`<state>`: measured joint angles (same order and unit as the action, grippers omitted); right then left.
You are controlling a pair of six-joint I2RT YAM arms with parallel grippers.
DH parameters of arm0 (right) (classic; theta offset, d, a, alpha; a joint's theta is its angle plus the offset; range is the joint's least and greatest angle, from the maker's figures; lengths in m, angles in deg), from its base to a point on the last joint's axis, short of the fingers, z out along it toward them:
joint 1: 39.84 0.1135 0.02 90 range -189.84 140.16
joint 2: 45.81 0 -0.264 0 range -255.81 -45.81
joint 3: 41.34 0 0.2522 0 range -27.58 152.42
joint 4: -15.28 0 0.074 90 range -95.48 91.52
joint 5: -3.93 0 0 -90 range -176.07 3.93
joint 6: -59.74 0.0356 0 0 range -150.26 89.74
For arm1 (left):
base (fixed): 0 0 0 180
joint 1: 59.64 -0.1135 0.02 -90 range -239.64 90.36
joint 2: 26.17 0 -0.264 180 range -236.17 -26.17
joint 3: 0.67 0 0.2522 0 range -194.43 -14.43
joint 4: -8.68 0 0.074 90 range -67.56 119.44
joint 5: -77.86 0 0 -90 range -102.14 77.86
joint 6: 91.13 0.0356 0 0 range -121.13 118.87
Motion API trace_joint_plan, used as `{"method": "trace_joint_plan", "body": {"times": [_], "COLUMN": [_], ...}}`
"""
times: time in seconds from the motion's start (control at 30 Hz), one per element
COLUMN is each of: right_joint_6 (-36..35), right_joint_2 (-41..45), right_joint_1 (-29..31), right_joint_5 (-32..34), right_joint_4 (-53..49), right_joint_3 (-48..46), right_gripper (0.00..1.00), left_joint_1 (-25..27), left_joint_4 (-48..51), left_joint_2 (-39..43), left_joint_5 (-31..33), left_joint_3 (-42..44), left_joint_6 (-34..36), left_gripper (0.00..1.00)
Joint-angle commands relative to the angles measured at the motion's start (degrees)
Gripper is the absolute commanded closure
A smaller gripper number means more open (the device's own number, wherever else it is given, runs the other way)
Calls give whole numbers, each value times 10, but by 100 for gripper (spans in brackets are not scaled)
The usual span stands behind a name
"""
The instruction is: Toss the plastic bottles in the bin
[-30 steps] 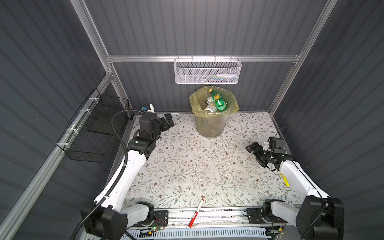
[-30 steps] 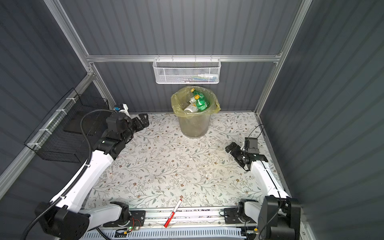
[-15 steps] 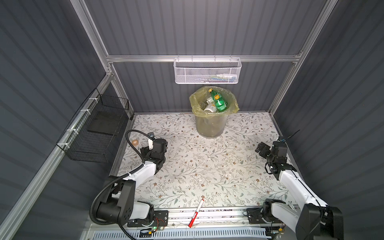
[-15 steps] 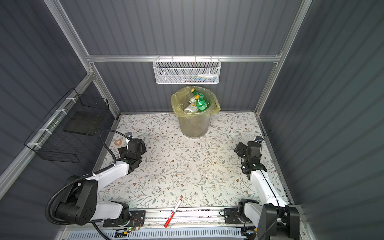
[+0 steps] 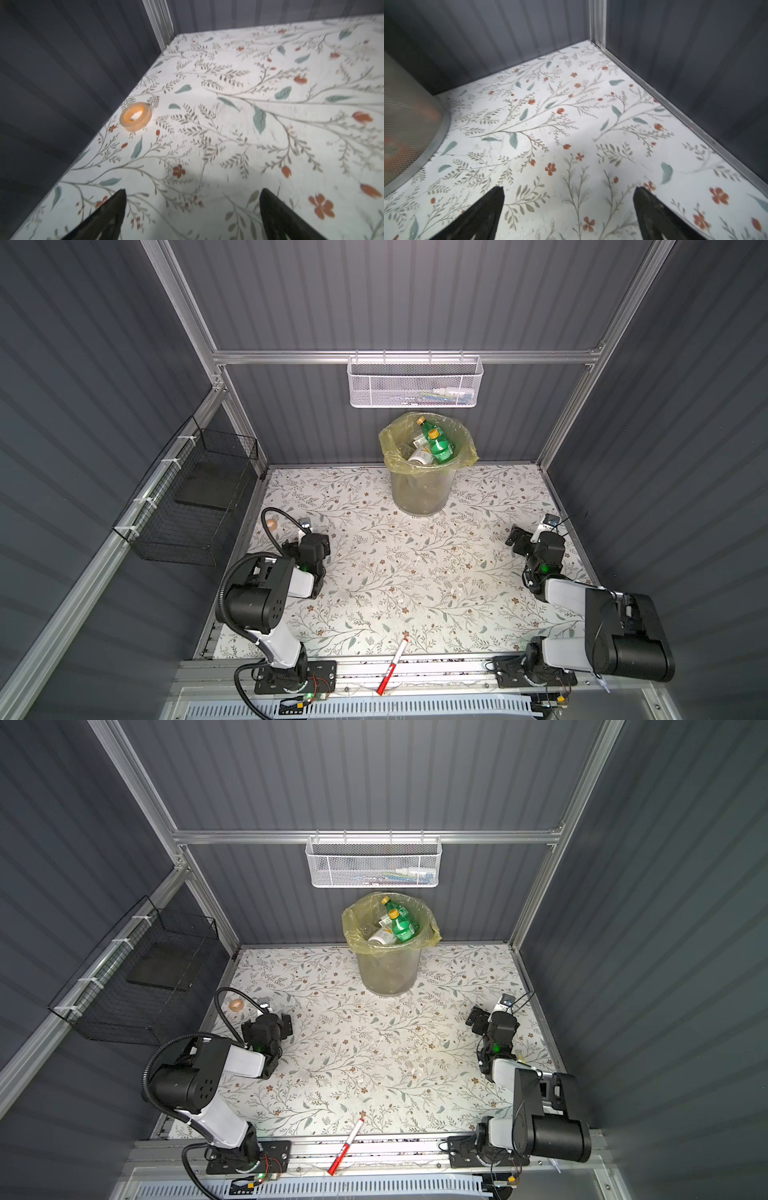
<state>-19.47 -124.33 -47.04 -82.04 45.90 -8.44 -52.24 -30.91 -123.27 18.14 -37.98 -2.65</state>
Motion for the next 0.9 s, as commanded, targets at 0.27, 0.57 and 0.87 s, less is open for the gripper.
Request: {"method": "trace_joint_plan", "body": {"times": [0.27,0.57,0.87], "right_joint_6": [-42,-46,-46], "right_joint_2": [-39,-52,-52], "right_joint_1": [7,8,8], "right_joint_5": [-62,-69,-68], "right_joint_4": [122,148,148], "right_joint_3": [-18,-22,-22], "right_gripper": [1,1,1], "left_joint_1": [-29,-28,-28], "left_joint_4": [-14,-7,1], "left_joint_2": [-13,-12,-12], "left_joint_5": [-115,-116,-116], "left_joint_3": [-23,-25,-29], "left_joint_6": [-1,1,0], "left_gripper": [0,0,0]}}
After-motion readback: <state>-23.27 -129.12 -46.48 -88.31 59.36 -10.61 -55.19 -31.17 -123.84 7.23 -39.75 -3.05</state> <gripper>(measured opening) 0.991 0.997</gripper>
